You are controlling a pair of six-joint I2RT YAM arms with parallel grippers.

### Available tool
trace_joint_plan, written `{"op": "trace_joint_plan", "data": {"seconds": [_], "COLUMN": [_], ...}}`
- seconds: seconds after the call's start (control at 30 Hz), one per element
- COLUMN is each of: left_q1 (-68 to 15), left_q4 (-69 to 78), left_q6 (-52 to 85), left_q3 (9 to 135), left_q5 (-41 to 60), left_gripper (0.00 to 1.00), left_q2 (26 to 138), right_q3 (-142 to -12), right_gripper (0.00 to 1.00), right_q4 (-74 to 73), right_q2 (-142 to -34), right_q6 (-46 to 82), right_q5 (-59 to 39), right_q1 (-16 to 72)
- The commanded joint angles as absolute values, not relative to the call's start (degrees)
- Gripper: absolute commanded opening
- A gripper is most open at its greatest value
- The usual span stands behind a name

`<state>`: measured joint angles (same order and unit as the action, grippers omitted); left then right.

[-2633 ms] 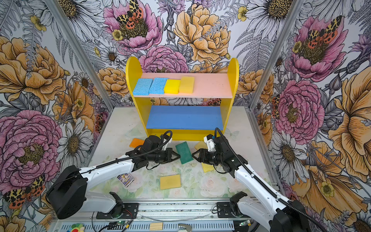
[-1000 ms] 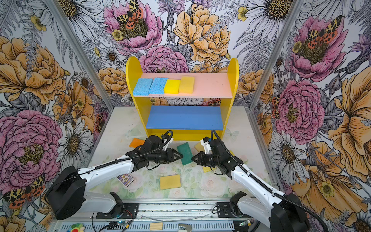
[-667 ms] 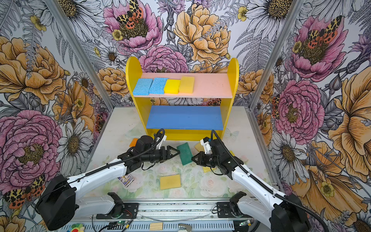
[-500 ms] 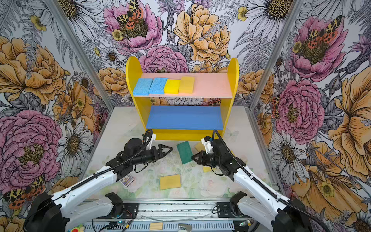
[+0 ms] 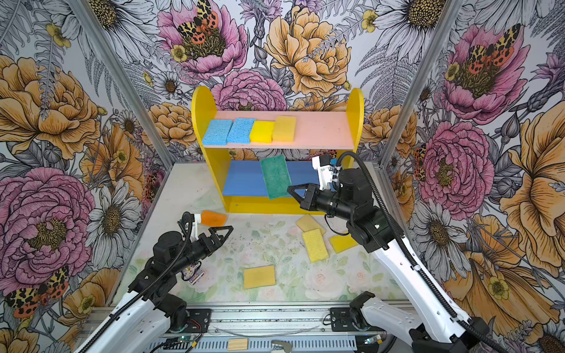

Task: Place and organize the cleaning sponges onto the shelf
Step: 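Lift the green sponge to the pink shelf with the right gripper while the left withdraws, then lower the green sponge onto the pink shelf beside the yellow sponges, open right gripper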

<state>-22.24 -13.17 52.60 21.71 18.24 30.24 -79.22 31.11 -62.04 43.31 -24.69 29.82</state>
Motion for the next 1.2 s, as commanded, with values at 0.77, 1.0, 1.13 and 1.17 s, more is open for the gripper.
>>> {"op": "trace_joint_plan", "data": {"seconds": [0.77,1.0,1.13,1.17], "left_q1": [-16.46,-14.19,-13.32,-13.18], "left_q4": [-21.86,-21.88,-21.88,-21.82], "left_q6": [50.36,49.92,49.75,49.73], "left_q3": [21.38,21.1,21.14,21.03], "left_q5": [24.71,26.5,27.15,27.32], "left_gripper": [0.99,0.99,0.99,0.99], "left_q2": [27.48,28.26,28.69,28.74], "right_q3": [-117.96,-120.33,-120.34,-120.34], "right_gripper": [0.0,0.0,0.0,0.0], "right_q4": [47.04,46.88,46.85,46.85], "right_q2": [-87.78,-92.36,-93.08,-93.16], "right_q6": [37.02,37.81,37.97,37.97], "right_q5": [-11.77,-15.08,-15.08,-15.12], "right_q1": [15.33,13.57,13.59,13.54]}}
